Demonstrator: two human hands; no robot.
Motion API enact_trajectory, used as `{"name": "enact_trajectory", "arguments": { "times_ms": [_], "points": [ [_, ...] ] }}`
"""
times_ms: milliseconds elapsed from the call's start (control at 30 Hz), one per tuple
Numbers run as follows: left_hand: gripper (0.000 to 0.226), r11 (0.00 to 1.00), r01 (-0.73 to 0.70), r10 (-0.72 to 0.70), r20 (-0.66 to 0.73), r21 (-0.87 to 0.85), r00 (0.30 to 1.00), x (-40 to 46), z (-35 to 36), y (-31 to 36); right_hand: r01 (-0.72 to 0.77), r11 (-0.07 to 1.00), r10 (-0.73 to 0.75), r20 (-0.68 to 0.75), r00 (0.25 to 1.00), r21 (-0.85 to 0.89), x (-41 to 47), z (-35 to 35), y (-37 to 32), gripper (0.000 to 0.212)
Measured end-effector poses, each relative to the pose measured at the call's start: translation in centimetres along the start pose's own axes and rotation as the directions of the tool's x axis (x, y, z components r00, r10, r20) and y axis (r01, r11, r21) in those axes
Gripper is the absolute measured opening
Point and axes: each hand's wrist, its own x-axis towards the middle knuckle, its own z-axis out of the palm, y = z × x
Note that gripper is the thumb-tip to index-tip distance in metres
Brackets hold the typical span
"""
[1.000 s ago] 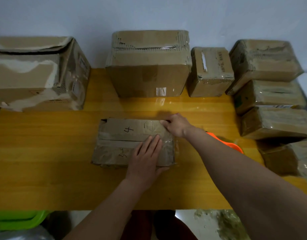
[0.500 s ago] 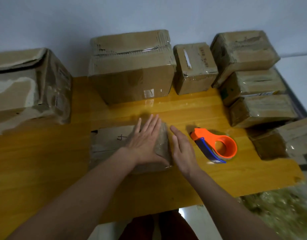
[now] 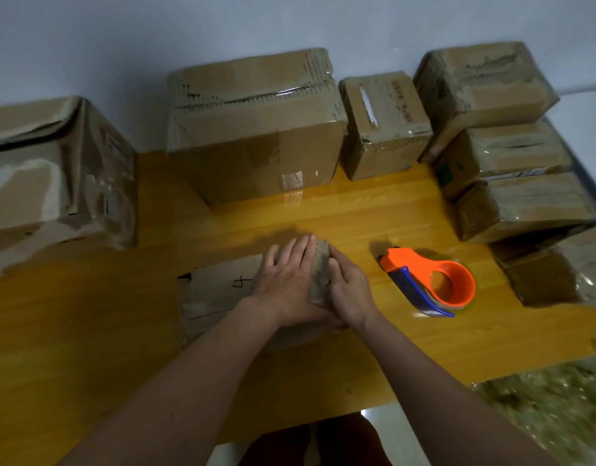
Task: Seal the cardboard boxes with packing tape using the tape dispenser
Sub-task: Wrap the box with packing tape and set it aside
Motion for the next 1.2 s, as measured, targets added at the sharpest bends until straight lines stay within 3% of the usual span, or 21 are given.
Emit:
{"name": "enact_trajectory", "arguments": {
  "times_ms": [67, 100, 167, 233, 300, 500, 633, 733, 867, 1200],
  "points": [
    [0.150, 1.000, 0.015, -0.015, -0.003, -0.005, 1.000, -0.2, 0.2, 0.1, -0.054, 0.998, 0.057, 0.073, 0.996, -0.039, 0.5, -0.3, 0.2, 0.037],
    [0.150, 1.000, 0.017, -0.017, -0.003, -0.011, 1.000, -0.3, 0.2, 0.1, -0.045, 0.993, 0.049, 0.040, 0.998, -0.111, 0.9, -0.7, 0.3, 0.034],
    [0.151, 1.000, 0.020, -0.020, -0.007, -0.017, 1.000, -0.2, 0.2, 0.2, 0.024, 0.970, -0.042, -0.071, 0.997, -0.242, 1.9, -1.3, -0.2, 0.029],
    [0.150, 0.999, 0.030, -0.031, -0.012, -0.017, 0.999, -0.2, 0.1, 0.2, 0.138, 0.950, -0.144, -0.003, 0.990, -0.279, 2.9, -1.6, -1.3, 0.033],
    [0.151, 0.999, 0.038, -0.038, -0.009, -0.012, 0.999, -0.3, 0.1, 0.3, 0.182, 0.942, -0.161, 0.097, 0.982, -0.281, 3.5, -1.4, -1.9, 0.032],
    [0.151, 0.999, 0.051, -0.051, -0.014, -0.012, 0.999, -0.3, 0.2, 0.5, 0.093, 0.981, -0.101, -0.038, 0.994, -0.171, 1.1, -0.4, -1.1, 0.039],
    [0.153, 0.999, 0.042, -0.042, 0.004, -0.025, 0.999, -0.3, 0.1, 0.3, -0.044, 0.994, 0.050, 0.051, 0.997, -0.101, 2.5, 0.5, -1.2, 0.046],
    [0.156, 0.996, -0.049, 0.052, 0.039, -0.074, 0.998, -0.5, -0.5, -0.6, -0.092, 0.992, 0.103, 0.121, 0.987, -0.091, 3.5, 0.9, -1.1, 0.048],
    [0.153, 0.977, -0.160, 0.159, 0.021, 0.140, 0.987, -2.4, 0.1, -1.6, -0.096, 0.992, 0.112, 0.219, 0.969, -0.084, 4.0, 1.0, -1.1, 0.049],
    [0.142, 0.980, -0.104, 0.095, 0.064, 0.171, 0.993, -2.9, 0.5, -1.1, -0.074, 0.987, 0.128, 0.424, 0.897, -0.143, 0.6, -2.0, 1.3, 0.050]
  ]
}}
